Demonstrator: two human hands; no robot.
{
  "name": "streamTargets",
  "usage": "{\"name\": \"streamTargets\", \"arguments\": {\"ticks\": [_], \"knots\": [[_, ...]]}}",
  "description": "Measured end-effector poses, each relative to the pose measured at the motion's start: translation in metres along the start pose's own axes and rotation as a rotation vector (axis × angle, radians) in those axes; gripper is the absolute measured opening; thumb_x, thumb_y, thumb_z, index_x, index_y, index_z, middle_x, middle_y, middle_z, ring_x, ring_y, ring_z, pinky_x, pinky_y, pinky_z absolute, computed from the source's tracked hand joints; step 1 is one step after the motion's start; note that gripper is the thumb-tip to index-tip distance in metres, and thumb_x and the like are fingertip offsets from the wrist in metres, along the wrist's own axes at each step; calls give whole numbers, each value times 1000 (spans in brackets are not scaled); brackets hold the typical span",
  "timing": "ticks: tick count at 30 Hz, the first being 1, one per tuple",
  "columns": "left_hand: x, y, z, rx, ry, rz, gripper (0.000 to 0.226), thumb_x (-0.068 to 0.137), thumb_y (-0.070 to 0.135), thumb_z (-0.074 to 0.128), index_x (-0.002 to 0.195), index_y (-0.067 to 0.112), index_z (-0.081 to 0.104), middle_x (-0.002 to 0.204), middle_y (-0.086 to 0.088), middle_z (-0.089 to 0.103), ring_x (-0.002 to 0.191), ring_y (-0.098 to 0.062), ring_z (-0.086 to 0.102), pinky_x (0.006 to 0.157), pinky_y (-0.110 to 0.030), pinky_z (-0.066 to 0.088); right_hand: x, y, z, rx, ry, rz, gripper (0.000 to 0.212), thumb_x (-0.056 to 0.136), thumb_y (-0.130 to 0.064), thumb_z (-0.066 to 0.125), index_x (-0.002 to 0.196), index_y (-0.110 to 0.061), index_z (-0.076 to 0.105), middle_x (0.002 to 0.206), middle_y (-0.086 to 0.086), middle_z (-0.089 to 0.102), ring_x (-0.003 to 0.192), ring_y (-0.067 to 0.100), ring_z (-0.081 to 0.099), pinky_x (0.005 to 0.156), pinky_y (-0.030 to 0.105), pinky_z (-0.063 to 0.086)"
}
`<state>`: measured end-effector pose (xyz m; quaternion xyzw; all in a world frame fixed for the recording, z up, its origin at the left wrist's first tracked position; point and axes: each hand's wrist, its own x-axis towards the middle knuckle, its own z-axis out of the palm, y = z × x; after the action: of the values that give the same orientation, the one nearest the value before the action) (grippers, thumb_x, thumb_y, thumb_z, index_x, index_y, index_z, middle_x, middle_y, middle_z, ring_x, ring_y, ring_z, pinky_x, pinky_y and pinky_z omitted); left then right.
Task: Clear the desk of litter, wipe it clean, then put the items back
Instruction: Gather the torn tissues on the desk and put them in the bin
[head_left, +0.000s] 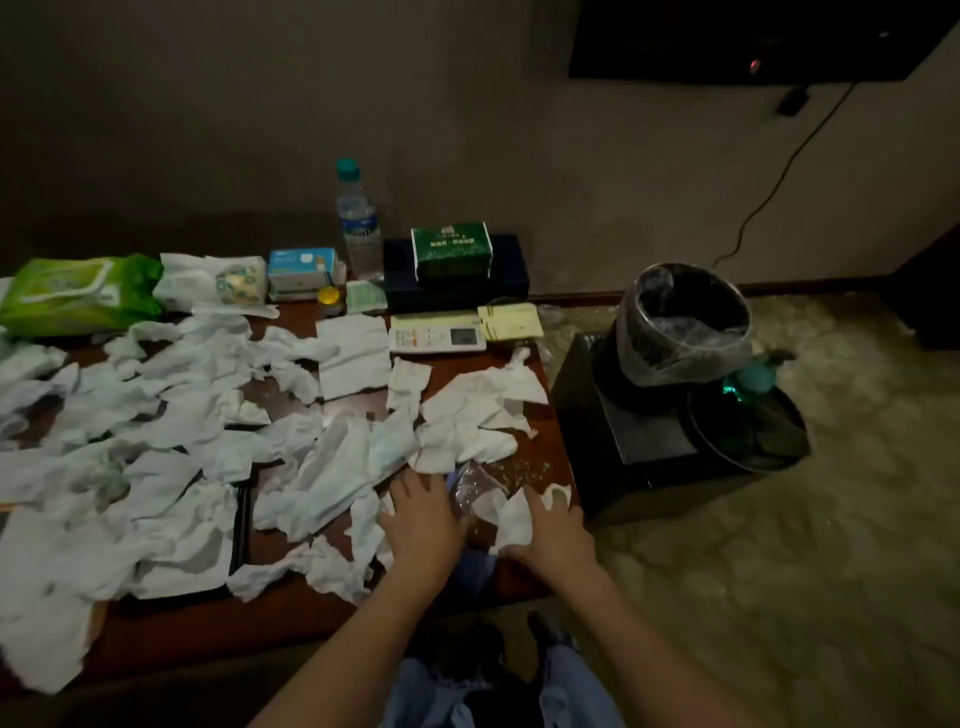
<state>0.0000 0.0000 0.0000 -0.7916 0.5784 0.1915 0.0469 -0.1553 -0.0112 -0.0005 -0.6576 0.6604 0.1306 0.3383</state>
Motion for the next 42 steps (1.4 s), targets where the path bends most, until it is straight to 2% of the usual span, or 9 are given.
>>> {"name": "streamTargets", "arguments": {"ticks": [9, 17, 22, 26, 29, 31, 32, 37, 42], "knots": [[-9, -1, 25, -35, -153, -58, 80, 86, 48, 59, 148, 28, 13, 155, -13, 3, 142, -40, 3, 102, -59, 36, 16, -6, 32, -77, 59, -40, 67, 94, -44, 51, 149, -34, 15, 150, 9, 16, 132, 30, 25, 99, 42, 39], [-10, 9, 29, 189, -173, 189, 98, 84, 62, 53, 151, 23, -7, 158, -17, -4, 144, -40, -9, 109, -64, -5, 27, 3, 29, 20, 99, -87, 40, 93, -7, 43, 132, -16, 44, 131, 11, 42, 122, 27, 40, 91, 34, 40], [-6, 11, 49, 194, -245, 299, 100, 87, 52, 57, 149, 24, -16, 157, -20, -6, 144, -41, 1, 112, -58, 9, 29, 13, 20, 44, 184, -96, 31, 92, -5, 43, 119, -9, 56, 116, 14, 48, 109, 29, 47, 80, 32, 38], [-3, 13, 51, 141, -218, 290, 87, 92, 42, 53, 151, 23, -7, 156, -17, 2, 138, -36, 19, 106, -48, 28, 28, 21, 21, 109, 241, -94, 30, 90, -2, 46, 116, -5, 60, 109, 17, 51, 102, 30, 50, 78, 31, 39], [-1, 12, 53, 195, -159, 301, 85, 85, 40, 63, 151, 19, 13, 149, -17, 25, 127, -34, 37, 98, -44, 36, 25, 23, 25, 136, 256, -80, 32, 89, 0, 47, 117, -5, 62, 107, 17, 52, 100, 31, 52, 78, 33, 41], [3, 12, 52, 213, -97, 357, 87, 67, 36, 79, 142, 16, 40, 127, -19, 50, 102, -32, 56, 80, -40, 46, 23, 24, 27, 142, 261, -70, 31, 89, 0, 48, 117, -5, 62, 107, 18, 52, 100, 32, 52, 79, 35, 43], [5, 12, 52, 214, -73, 395, 83, 69, 31, 78, 141, 15, 41, 121, -18, 52, 97, -32, 58, 77, -38, 47, 22, 24, 27, 148, 263, -66, 31, 89, 0, 48, 116, -4, 63, 107, 18, 52, 100, 32, 52, 80, 36, 43], [15, 8, 54, 254, -132, 481, 66, 96, 10, 40, 151, 15, 5, 136, -17, 31, 107, -27, 51, 85, -32, 44, 17, 20, 24, 139, 278, -47, 30, 92, -2, 46, 117, -5, 62, 109, 18, 51, 101, 31, 51, 81, 36, 41], [25, 11, 46, 210, -217, 501, 68, 93, 1, 45, 150, 13, 9, 134, -17, 34, 104, -25, 57, 86, -30, 46, 10, 14, 19, 170, 314, -38, 29, 93, -3, 47, 116, -4, 63, 107, 17, 52, 99, 30, 52, 80, 33, 41]]}}
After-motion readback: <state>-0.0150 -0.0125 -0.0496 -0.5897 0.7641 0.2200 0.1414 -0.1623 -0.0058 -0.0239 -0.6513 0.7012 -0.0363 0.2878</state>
